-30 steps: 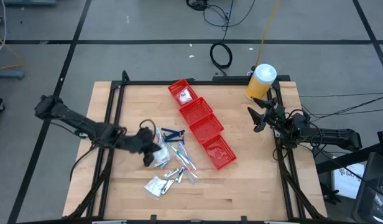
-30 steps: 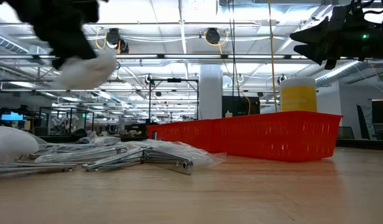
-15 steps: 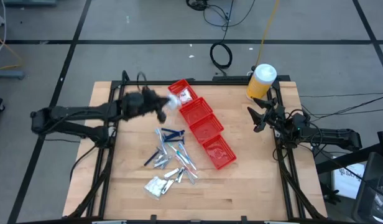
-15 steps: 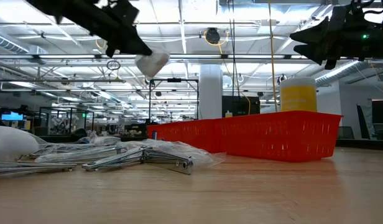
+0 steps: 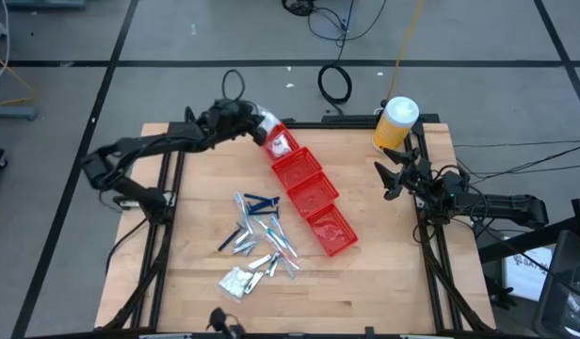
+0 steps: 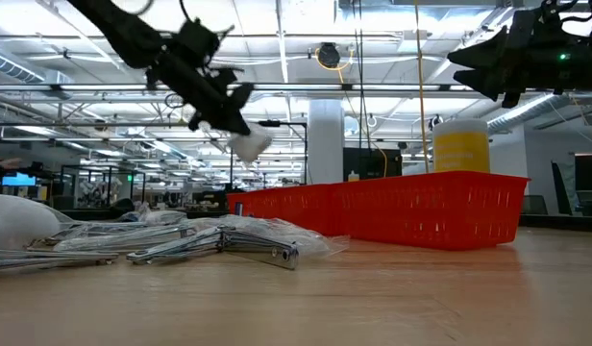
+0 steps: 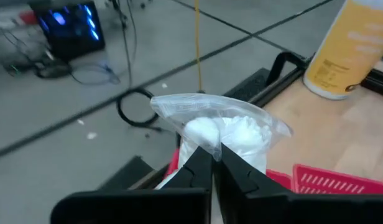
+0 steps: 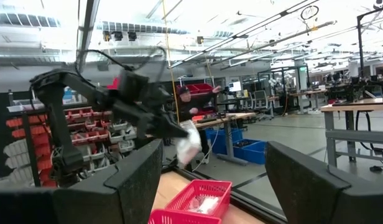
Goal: Pick & Place Travel size toiletries
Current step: Put the left white cotton pack into the top red bin
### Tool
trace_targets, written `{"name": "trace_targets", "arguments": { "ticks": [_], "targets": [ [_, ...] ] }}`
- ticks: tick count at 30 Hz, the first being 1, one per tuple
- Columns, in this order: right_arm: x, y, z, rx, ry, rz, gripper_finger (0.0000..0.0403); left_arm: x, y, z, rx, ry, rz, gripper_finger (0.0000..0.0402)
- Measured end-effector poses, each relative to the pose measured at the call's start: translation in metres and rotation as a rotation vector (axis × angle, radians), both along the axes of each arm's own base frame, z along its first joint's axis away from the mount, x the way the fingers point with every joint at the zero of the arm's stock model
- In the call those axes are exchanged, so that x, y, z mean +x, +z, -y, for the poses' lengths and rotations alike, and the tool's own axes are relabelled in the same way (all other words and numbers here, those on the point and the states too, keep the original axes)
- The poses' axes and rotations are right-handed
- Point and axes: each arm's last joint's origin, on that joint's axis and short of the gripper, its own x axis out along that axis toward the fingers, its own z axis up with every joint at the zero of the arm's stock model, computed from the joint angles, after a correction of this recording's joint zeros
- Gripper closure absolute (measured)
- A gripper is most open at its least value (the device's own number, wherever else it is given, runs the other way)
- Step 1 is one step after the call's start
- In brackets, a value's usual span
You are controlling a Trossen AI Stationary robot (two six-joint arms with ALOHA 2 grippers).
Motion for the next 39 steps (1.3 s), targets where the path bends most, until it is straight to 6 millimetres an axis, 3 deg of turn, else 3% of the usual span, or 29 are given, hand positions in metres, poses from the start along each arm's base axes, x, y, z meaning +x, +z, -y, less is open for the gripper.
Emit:
{"name": "trace_targets", "arguments": {
  "ticks": [8,13,29,33,39],
  "targets": [
    [0.002,-0.001,0.0,0.003,-0.001,-0.016,0.0135,0.019,-0.048,-0.017,-0.129,-0.017,-0.005,0.0393],
    [0.001,-0.002,0.001,0.013,-0.032,-0.016,0.0135,0.025,-0.065,-0.018,-0.193,-0.019,-0.01,0.04],
    [0.001,-0.002,0.001,0.024,-0.04,-0.012,0.0135,0.033,-0.071,-0.006,-0.194,-0.037,-0.063,0.0379],
    [0.001,-0.002,0.001,0.026,-0.039,-0.011,0.0135,0.032,-0.072,-0.006,-0.198,-0.037,-0.078,0.0344],
    [0.001,-0.002,0.001,0.026,-0.039,-0.011,0.0135,0.031,-0.072,-0.006,-0.178,-0.042,-0.095,0.024]
  ]
}}
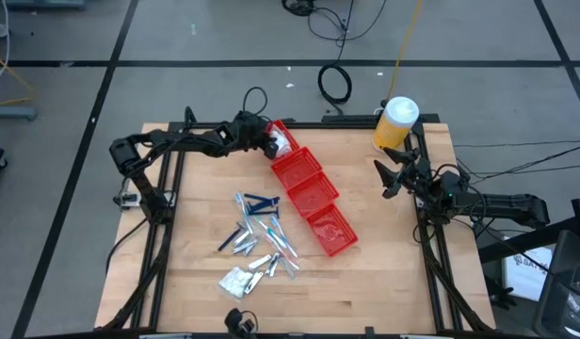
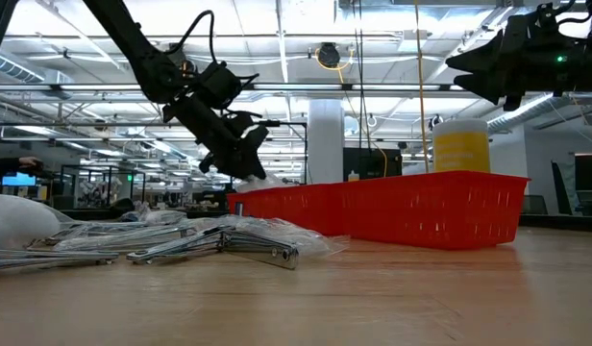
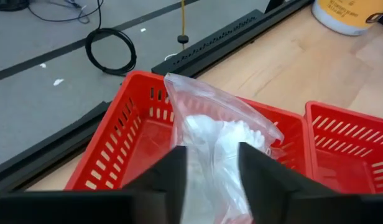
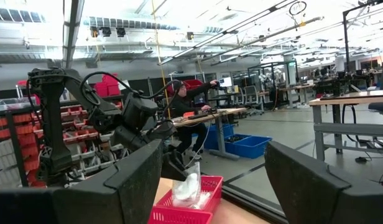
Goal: Pick & Place Travel size toiletries
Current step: Put the left white cotton pack into the top red bin
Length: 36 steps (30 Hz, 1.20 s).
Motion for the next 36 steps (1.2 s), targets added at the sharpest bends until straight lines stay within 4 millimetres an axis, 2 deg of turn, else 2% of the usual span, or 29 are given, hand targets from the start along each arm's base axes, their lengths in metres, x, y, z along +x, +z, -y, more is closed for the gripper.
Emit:
{"name": "trace_targets", "arguments": {
  "ticks": [3,6,10,13,17,21,25,27,32,36],
  "targets": [
    [0.0,0.0,0.0,0.0,0.0,0.0,0.0135,-0.001,0.004,0.0,0.072,-0.035,-0.035,0.0195],
    [0.0,0.0,0.0,0.0,0.001,0.0,0.0135,-0.004,0.02,0.001,0.153,-0.029,-0.024,0.0164],
    [0.0,0.0,0.0,0.006,0.002,0.004,0.0135,-0.009,0.046,0.008,0.21,-0.014,0.04,0.0143],
    [0.0,0.0,0.0,0.006,0.002,0.004,0.0135,-0.006,0.057,0.02,0.22,-0.071,0.071,0.0144],
    [0.0,0.0,0.0,0.006,0.002,0.004,0.0135,0.0,0.052,0.036,0.182,-0.133,0.029,0.0188],
    [0.0,0.0,0.0,0.006,0.002,0.004,0.0135,0.006,0.041,0.041,0.168,-0.139,-0.022,0.0281],
    [0.0,0.0,0.0,0.005,0.002,0.004,0.0135,0.008,0.031,0.035,0.185,-0.097,-0.053,0.038],
    [0.0,0.0,0.0,0.005,0.002,0.004,0.0135,0.009,0.025,0.03,0.175,-0.084,-0.062,0.039],
    [0.0,0.0,0.0,0.005,0.002,0.004,0.0135,0.01,0.008,0.019,0.133,-0.044,-0.071,0.0376],
    [0.0,0.0,0.0,0.006,0.002,0.004,0.0135,0.009,-0.01,0.011,0.08,-0.05,-0.103,0.0393]
  ]
}}
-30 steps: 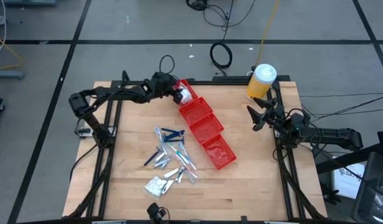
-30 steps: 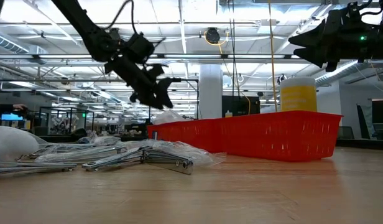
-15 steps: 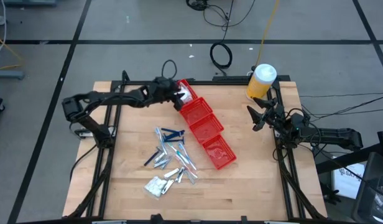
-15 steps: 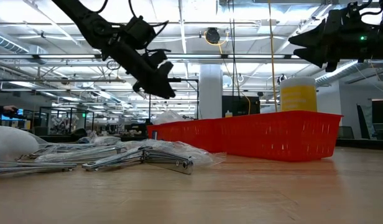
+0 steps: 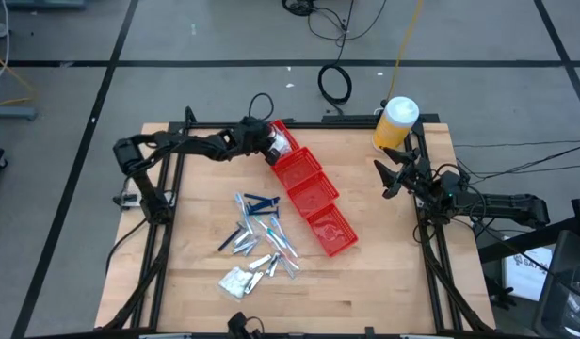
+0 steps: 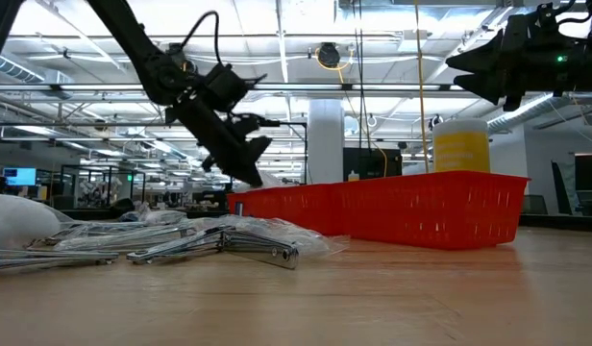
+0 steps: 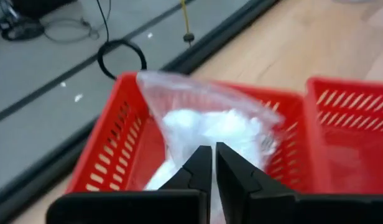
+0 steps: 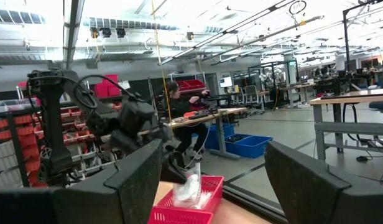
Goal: Pick & Place Travel size toiletries
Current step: Put the left white cotton pack into the top red bin
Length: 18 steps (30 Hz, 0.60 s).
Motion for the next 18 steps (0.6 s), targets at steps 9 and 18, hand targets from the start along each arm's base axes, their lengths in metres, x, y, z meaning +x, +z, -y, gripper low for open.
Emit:
{"name": "trace_targets", "arguments": {
  "ticks": [9,18],
  "targets": [
    [0.0,0.0,0.0,0.0,0.0,0.0,0.0135,-0.001,-0.03,-0.015,-0.055,0.063,-0.034,0.0377],
    [0.0,0.0,0.0,0.0,0.0,0.0,0.0135,0.001,-0.028,-0.015,-0.046,0.067,0.005,0.0376]
  ]
}}
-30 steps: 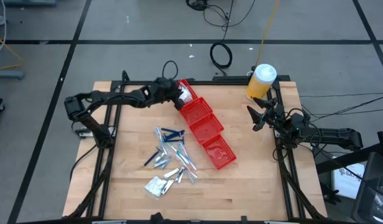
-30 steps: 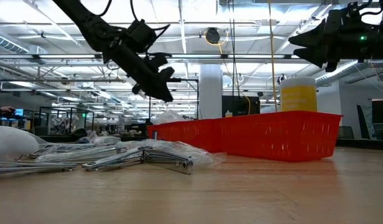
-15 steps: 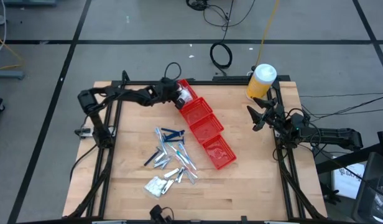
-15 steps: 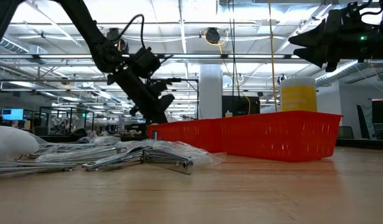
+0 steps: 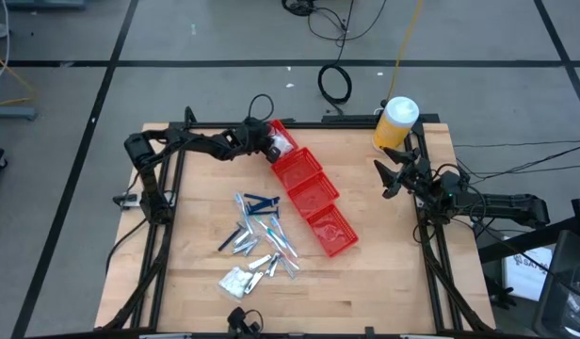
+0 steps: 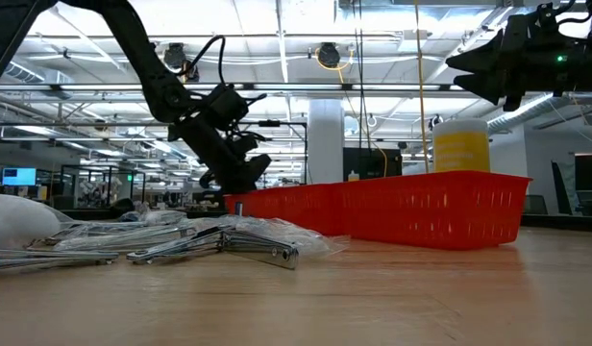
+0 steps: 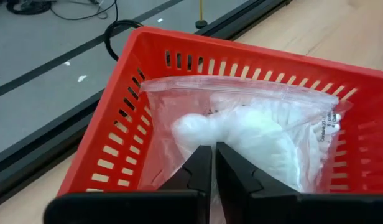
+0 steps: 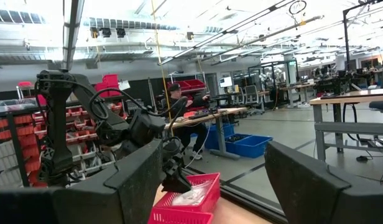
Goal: Pick & Place Travel size toiletries
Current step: Put the left white cotton pack into the top red bin, then put the white cotton pack into the top red bin
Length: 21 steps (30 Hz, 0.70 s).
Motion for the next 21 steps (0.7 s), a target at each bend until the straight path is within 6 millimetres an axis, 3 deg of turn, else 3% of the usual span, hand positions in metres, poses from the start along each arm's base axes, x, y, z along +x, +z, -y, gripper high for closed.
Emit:
{"name": "trace_targets", "arguments": {
  "ticks": [4,12,21],
  "targets": [
    [0.0,0.0,0.0,0.0,0.0,0.0,0.0135,-0.001,0.01,0.001,0.034,-0.018,0.01,0.0376],
    [0.0,0.0,0.0,0.003,0.001,0.002,0.0135,-0.009,0.055,0.009,0.114,-0.012,0.088,0.0376],
    [0.0,0.0,0.0,0.003,0.001,0.002,0.0135,-0.026,0.106,0.058,0.053,-0.156,0.083,0.0376]
  ]
}}
